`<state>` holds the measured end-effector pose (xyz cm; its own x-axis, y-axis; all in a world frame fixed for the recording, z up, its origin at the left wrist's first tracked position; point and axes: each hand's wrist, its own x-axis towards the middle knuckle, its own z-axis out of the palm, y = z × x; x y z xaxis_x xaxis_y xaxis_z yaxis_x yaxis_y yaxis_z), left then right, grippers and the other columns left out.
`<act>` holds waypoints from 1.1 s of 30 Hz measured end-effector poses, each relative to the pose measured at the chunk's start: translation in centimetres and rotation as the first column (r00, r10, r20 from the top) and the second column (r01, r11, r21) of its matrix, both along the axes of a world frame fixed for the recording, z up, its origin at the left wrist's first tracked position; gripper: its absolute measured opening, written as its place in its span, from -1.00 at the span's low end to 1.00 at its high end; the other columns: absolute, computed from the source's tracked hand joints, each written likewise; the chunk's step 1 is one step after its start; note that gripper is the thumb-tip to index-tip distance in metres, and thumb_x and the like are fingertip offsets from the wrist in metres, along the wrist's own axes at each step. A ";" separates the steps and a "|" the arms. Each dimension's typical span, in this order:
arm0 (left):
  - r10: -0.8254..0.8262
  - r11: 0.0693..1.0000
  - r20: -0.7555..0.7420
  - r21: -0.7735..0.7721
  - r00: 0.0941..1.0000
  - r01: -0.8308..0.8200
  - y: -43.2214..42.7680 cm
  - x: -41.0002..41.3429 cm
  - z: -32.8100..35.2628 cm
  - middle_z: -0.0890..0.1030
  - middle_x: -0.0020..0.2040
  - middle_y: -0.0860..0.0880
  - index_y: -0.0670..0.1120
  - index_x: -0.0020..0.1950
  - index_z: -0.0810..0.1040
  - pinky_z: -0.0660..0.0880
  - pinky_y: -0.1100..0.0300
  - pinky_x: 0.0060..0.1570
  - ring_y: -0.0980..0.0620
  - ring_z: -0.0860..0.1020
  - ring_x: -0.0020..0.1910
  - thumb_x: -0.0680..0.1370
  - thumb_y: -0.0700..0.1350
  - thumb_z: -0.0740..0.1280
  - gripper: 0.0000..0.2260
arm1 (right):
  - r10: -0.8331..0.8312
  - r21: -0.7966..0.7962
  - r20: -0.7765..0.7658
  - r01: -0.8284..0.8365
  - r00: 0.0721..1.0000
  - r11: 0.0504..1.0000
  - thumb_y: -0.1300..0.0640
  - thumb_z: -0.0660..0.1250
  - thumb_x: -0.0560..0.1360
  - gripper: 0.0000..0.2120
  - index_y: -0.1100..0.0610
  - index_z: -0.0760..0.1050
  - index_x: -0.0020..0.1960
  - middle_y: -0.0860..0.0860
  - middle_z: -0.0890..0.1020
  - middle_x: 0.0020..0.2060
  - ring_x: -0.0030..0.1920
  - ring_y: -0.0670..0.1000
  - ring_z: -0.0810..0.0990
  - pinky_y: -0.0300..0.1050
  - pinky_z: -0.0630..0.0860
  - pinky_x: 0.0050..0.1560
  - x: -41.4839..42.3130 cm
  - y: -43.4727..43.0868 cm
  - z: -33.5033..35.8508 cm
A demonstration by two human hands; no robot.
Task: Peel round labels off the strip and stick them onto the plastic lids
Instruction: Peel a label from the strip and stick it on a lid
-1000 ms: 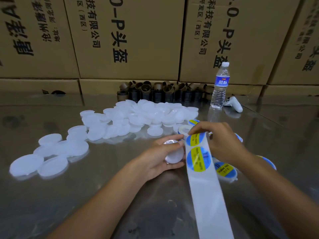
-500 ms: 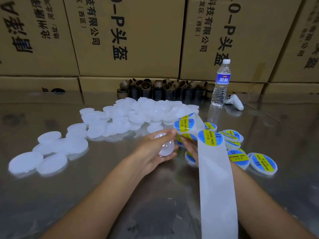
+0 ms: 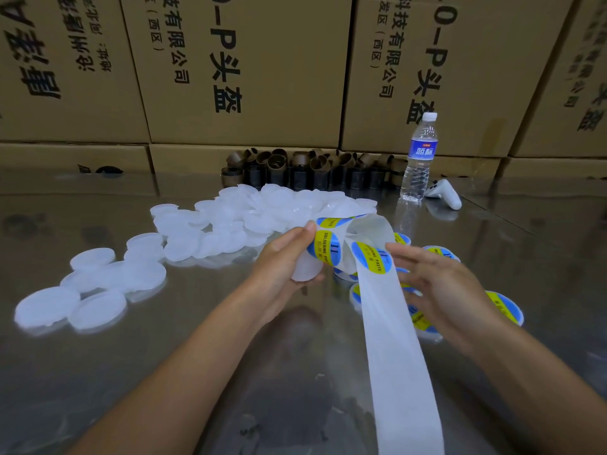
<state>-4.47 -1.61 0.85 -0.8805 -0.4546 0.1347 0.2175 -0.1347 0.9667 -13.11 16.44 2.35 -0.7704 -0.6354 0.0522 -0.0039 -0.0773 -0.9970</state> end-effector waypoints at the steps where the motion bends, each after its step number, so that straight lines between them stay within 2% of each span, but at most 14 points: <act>1: 0.022 0.999 0.014 -0.027 1.000 -0.022 0.0 0.0 0.0 0.66 -0.19 0.01 -0.08 -0.07 0.62 0.49 0.28 -0.34 0.09 0.57 -0.32 0.57 0.07 0.26 -0.74 | -0.088 -0.024 -0.013 0.088 0.996 0.996 0.32 0.16 0.56 -0.71 0.07 0.61 0.02 -0.03 0.71 -0.09 -0.05 -0.04 0.66 -0.13 0.52 -0.06 -0.1 0.2 0.4; 3: 0.061 0.994 0.029 -0.091 0.998 -0.058 0.2 -0.1 0.0 0.68 -0.16 -0.02 -0.10 -0.06 0.63 0.50 0.26 -0.26 0.04 0.60 -0.24 0.58 0.09 0.25 -0.70 | -0.101 -0.039 -0.088 0.098 0.991 0.994 0.19 0.21 0.56 -0.80 0.06 0.61 -0.02 -0.02 0.71 -0.09 -0.05 -0.07 0.66 -0.17 0.51 -0.06 0.7 -0.2 1.2; 5: 0.078 0.987 0.033 -0.142 0.996 -0.072 0.5 -0.3 -0.1 0.69 -0.06 -0.12 -0.14 -0.02 0.63 0.54 0.10 -0.01 -0.07 0.64 -0.08 0.55 0.13 0.26 -0.65 | -0.029 0.033 -0.265 0.039 0.964 0.999 0.06 0.29 0.51 -0.86 0.04 0.62 -0.11 -0.02 0.70 -0.13 -0.09 -0.11 0.65 -0.28 0.52 -0.10 2.0 -1.0 1.5; 7: 0.085 0.984 0.018 -0.156 0.996 -0.081 0.8 -0.2 0.1 0.67 0.00 -0.20 -0.15 -0.07 0.62 0.49 -0.02 0.10 -0.11 0.62 -0.04 0.51 0.17 0.28 -0.61 | 0.059 0.146 -0.396 -0.001 0.916 0.989 -0.08 0.39 0.38 -0.80 0.06 0.60 -0.16 0.01 0.69 -0.19 -0.11 -0.05 0.65 -0.23 0.52 -0.06 3.3 -1.7 1.8; 10: 0.082 0.990 -0.023 -0.113 0.996 -0.084 0.7 -0.1 0.3 0.66 -0.11 -0.16 -0.10 -0.14 0.62 0.49 0.04 -0.04 -0.05 0.58 -0.12 0.55 0.13 0.26 -0.68 | 0.147 0.333 -0.485 0.026 0.862 0.943 -0.06 0.47 0.32 -0.78 0.05 0.56 -0.16 -0.03 0.66 -0.25 -0.23 -0.10 0.60 -0.16 0.51 -0.06 3.9 -2.3 1.6; 15: 0.031 0.998 -0.055 0.057 0.998 -0.028 0.8 -0.1 0.6 0.68 -0.24 -0.03 -0.10 -0.10 0.60 0.53 0.16 -0.19 0.05 0.63 -0.30 0.48 0.11 0.29 -0.71 | 0.266 0.469 -0.366 -0.070 0.892 0.880 0.06 0.51 0.34 -0.68 -0.03 0.49 0.03 -0.04 0.65 -0.19 -0.22 -0.11 0.60 -0.10 0.56 -0.01 5.1 -1.9 -0.6; 18: 0.022 0.997 -0.054 0.071 0.998 -0.018 1.0 0.0 0.5 0.65 -0.29 -0.02 -0.08 -0.10 0.60 0.44 0.10 -0.14 0.05 0.59 -0.36 0.51 0.11 0.27 -0.73 | 0.243 0.477 -0.415 -0.018 0.876 0.879 0.02 0.52 0.33 -0.53 -0.09 0.41 0.17 -0.07 0.59 -0.22 -0.33 -0.23 0.50 -0.29 0.48 -0.20 6.1 -1.5 -1.9; 20: 0.018 0.999 -0.053 0.044 0.998 -0.015 1.1 0.0 0.4 0.63 -0.31 -0.01 -0.08 -0.10 0.59 0.44 0.16 -0.23 0.05 0.58 -0.38 0.49 0.14 0.26 -0.69 | 0.256 0.475 -0.491 0.009 0.833 0.880 0.03 0.49 0.36 -0.66 -0.03 0.49 0.09 -0.07 0.55 -0.28 -0.37 -0.23 0.44 -0.37 0.36 -0.26 6.7 -1.6 -2.2; 22: 0.029 0.999 -0.060 0.039 0.998 -0.027 1.1 0.1 0.4 0.65 -0.29 0.00 -0.09 -0.04 0.60 0.49 0.23 -0.32 0.05 0.60 -0.35 0.46 0.17 0.27 -0.65 | 0.269 0.428 -0.543 -0.013 0.795 0.903 0.14 0.43 0.40 -0.93 0.11 0.56 -0.15 -0.01 0.49 -0.32 -0.34 -0.17 0.39 -0.30 0.34 -0.23 7.3 -1.8 -2.2; 24: 0.049 0.995 -0.080 0.085 0.996 -0.042 1.1 0.0 0.3 0.68 -0.23 -0.02 -0.10 0.00 0.61 0.54 0.24 -0.31 0.05 0.63 -0.30 0.49 0.14 0.28 -0.67 | 0.224 0.386 -0.557 0.010 0.800 0.923 0.23 0.36 0.41 -0.85 0.18 0.49 -0.33 0.07 0.44 -0.32 -0.32 -0.12 0.37 -0.23 0.35 -0.22 7.8 -1.8 -2.3; 26: 0.061 0.988 -0.082 0.144 0.995 -0.049 1.0 0.1 0.4 0.70 -0.19 -0.05 -0.10 -0.02 0.61 0.58 0.21 -0.29 0.02 0.65 -0.27 0.54 0.09 0.28 -0.72 | 0.140 0.333 -0.456 0.023 0.879 0.942 0.27 0.30 0.45 -0.76 0.24 0.38 -0.38 0.06 0.38 -0.38 -0.35 -0.08 0.33 -0.12 0.31 -0.25 8.0 -1.8 -2.2; 28: 0.053 0.983 -0.078 0.180 0.996 -0.039 1.1 0.1 0.5 0.70 -0.15 -0.10 -0.15 0.01 0.59 0.61 0.14 -0.26 -0.03 0.66 -0.23 0.56 0.05 0.27 -0.72 | 0.091 0.172 -0.145 -0.065 0.985 0.983 0.32 0.24 0.50 -0.78 0.26 0.44 -0.33 0.01 0.47 -0.41 -0.36 -0.08 0.39 -0.14 0.33 -0.28 8.1 -1.6 -2.0; 30: 0.051 0.980 -0.080 0.195 0.996 -0.034 1.1 0.2 0.6 0.67 -0.11 -0.15 -0.21 0.07 0.56 0.62 0.11 -0.23 -0.07 0.65 -0.20 0.58 0.01 0.26 -0.71 | 0.210 -0.019 0.221 -0.211 0.952 0.977 0.27 0.26 0.48 -0.89 0.29 0.53 -0.08 0.06 0.67 -0.23 -0.24 0.03 0.60 -0.06 0.47 -0.05 8.1 -1.4 -1.8; 33: 0.080 0.980 -0.059 0.187 0.995 -0.068 1.1 0.0 0.5 0.65 -0.10 -0.14 -0.20 0.08 0.56 0.60 0.09 -0.16 -0.07 0.63 -0.17 0.58 -0.01 0.27 -0.74 | 0.426 -0.144 0.336 -0.401 0.840 0.905 0.16 0.47 0.30 -0.61 0.21 0.57 0.10 0.15 0.68 -0.01 -0.02 0.12 0.66 0.08 0.49 0.18 8.2 -0.5 -1.4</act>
